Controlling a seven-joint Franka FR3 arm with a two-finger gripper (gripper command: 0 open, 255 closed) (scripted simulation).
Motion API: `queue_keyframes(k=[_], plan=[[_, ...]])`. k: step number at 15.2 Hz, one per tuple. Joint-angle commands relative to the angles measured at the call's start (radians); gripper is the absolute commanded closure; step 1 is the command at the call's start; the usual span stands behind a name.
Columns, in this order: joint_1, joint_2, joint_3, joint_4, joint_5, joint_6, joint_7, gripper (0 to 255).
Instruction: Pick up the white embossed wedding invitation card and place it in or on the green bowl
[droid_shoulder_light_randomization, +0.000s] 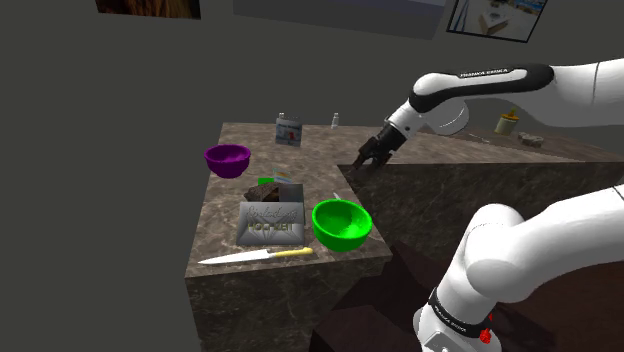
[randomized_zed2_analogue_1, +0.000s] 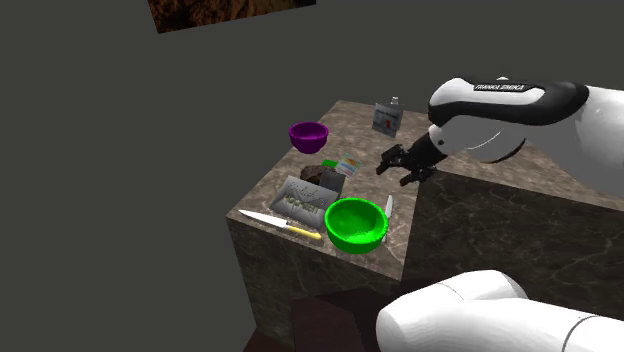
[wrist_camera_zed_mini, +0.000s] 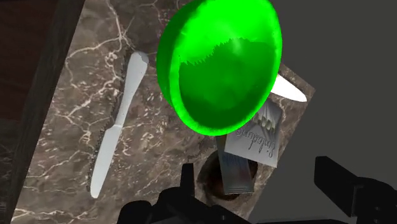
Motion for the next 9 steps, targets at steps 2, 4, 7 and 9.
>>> queue_keyframes(k=[2, 4, 7, 9], plan=[[0.133, 0.086, -0.2, -0.02, 0.168, 0.094, -0.191, 0], [0.268, 0.149, -0.36, -0.011, 0.304, 0.124, -0.337, 0], [0.561, 0.241, -0.672, 0.034, 0.533, 0.11, -0.574, 0], [0.834, 0.262, -0.948, 0.078, 0.662, 0.076, -0.711, 0]])
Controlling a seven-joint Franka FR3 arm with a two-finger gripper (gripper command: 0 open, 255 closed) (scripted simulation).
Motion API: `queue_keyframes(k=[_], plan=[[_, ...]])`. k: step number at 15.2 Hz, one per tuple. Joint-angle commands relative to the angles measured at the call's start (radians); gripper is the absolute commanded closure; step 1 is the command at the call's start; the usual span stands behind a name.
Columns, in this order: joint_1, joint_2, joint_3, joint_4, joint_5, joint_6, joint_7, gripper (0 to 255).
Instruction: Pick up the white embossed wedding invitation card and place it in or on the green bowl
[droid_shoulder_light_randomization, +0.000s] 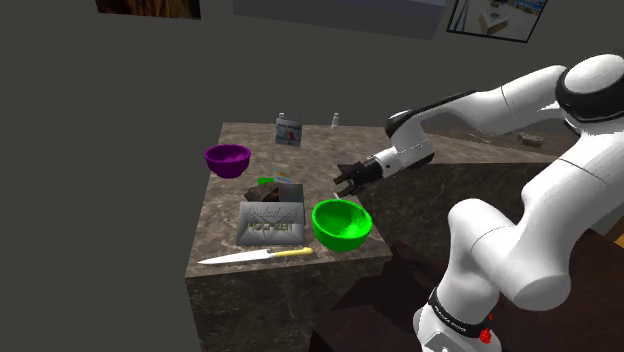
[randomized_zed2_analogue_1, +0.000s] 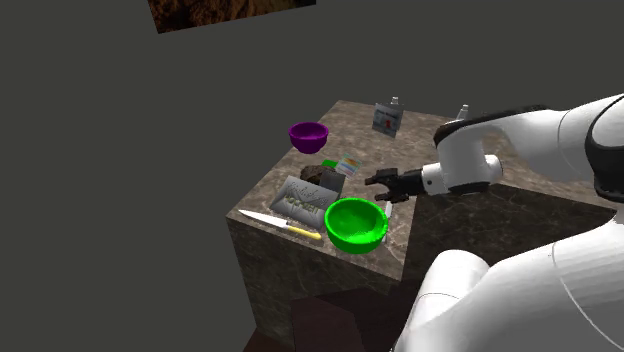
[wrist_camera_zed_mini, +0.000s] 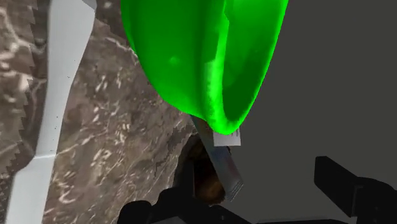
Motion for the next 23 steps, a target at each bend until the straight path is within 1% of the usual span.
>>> queue_keyframes(k=[1, 2, 3, 4, 6, 14, 22, 23], plan=[[0.299, -0.009, -0.295, 0.049, 0.122, -0.015, -0.137, 0], [0.407, -0.072, -0.4, 0.072, 0.134, -0.002, -0.17, 0], [0.484, -0.157, -0.473, 0.095, 0.129, 0.021, -0.193, 0], [0.545, -0.239, -0.53, 0.12, 0.127, 0.037, -0.217, 0], [0.645, -0.388, -0.619, 0.179, 0.13, 0.047, -0.267, 0], [0.73, -0.434, -0.601, 0.188, 0.199, 0.133, -0.306, 0], [0.734, -0.427, -0.605, 0.189, 0.206, 0.127, -0.31, 0], [0.733, -0.425, -0.602, 0.189, 0.207, 0.128, -0.307, 255]])
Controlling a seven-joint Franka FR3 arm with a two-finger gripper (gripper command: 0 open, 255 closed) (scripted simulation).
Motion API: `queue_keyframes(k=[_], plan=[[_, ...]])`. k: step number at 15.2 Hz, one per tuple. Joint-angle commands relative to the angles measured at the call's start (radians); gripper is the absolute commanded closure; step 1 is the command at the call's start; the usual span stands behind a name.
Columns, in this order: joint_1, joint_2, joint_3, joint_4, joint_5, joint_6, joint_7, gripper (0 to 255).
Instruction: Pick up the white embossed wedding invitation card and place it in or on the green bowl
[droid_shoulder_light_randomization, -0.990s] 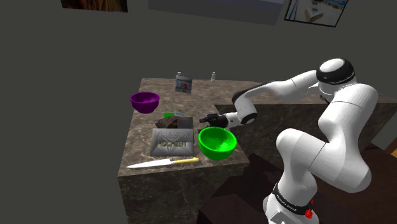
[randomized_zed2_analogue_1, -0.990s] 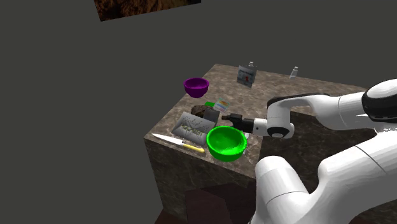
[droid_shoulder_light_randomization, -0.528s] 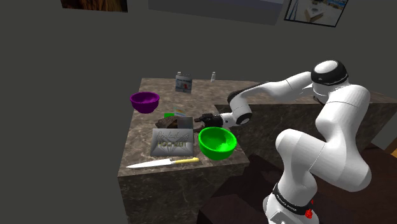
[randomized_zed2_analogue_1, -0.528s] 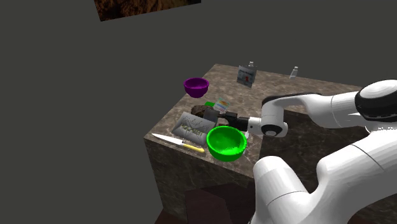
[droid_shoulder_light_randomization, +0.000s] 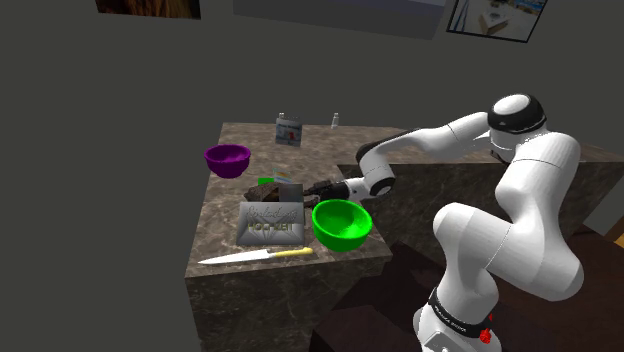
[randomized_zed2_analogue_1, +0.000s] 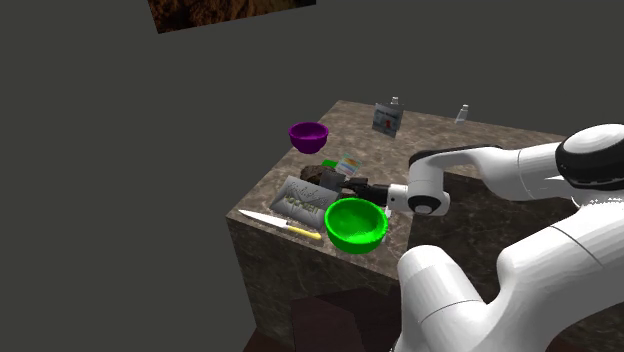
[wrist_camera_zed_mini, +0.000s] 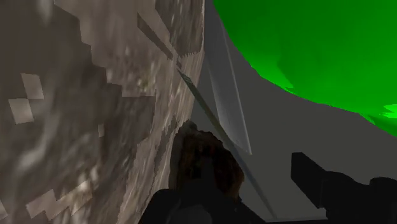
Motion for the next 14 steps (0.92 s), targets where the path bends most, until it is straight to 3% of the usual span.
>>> queue_keyframes(k=[1, 9, 14], plan=[[0.009, -0.003, 0.0, -0.006, 0.002, 0.004, 0.0, 255], [0.011, -0.007, -0.008, -0.004, -0.003, 0.002, -0.003, 255], [-0.04, 0.045, 0.061, -0.027, 0.019, -0.015, 0.036, 255]])
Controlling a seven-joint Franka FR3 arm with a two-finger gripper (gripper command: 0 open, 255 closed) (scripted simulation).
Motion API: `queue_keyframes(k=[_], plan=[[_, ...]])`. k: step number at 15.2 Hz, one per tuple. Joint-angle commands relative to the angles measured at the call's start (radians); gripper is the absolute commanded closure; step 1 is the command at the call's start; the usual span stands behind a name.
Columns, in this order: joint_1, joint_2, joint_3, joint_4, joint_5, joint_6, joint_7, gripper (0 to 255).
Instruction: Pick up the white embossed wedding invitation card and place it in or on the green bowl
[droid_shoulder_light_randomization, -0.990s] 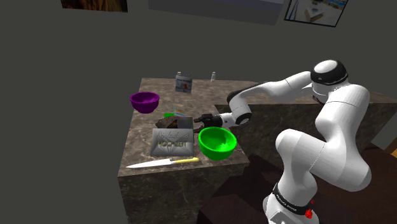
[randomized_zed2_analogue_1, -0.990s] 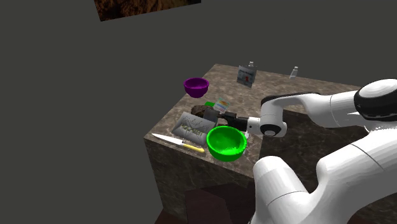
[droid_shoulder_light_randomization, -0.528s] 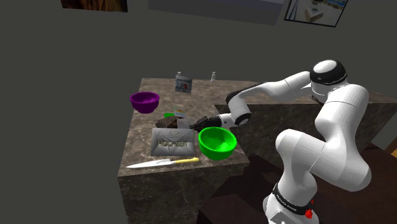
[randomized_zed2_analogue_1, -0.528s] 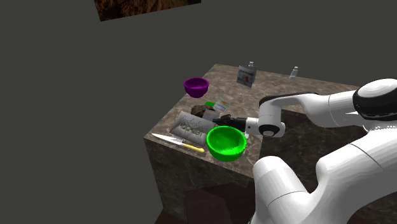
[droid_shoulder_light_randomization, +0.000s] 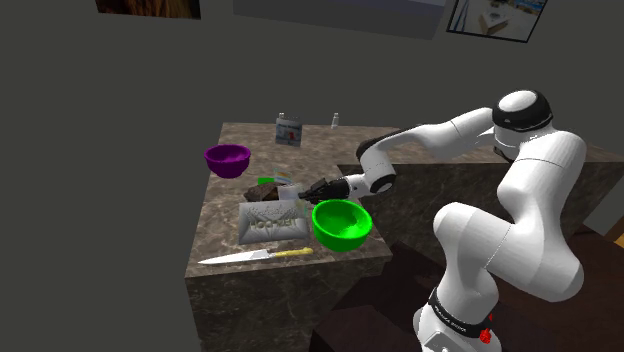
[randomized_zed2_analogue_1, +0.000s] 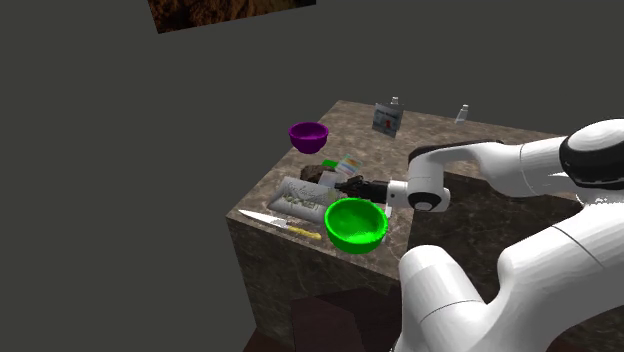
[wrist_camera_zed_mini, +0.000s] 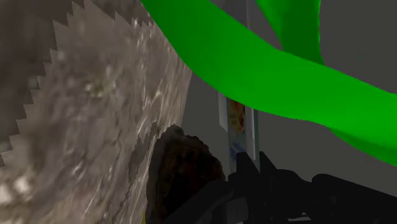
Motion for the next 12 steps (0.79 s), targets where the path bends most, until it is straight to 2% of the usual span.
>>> queue_keyframes(k=[1, 12], plan=[[-0.021, 0.02, 0.027, -0.008, 0.008, -0.008, 0.016, 255], [-0.155, 0.12, 0.2, -0.039, 0.049, -0.052, 0.115, 255]])
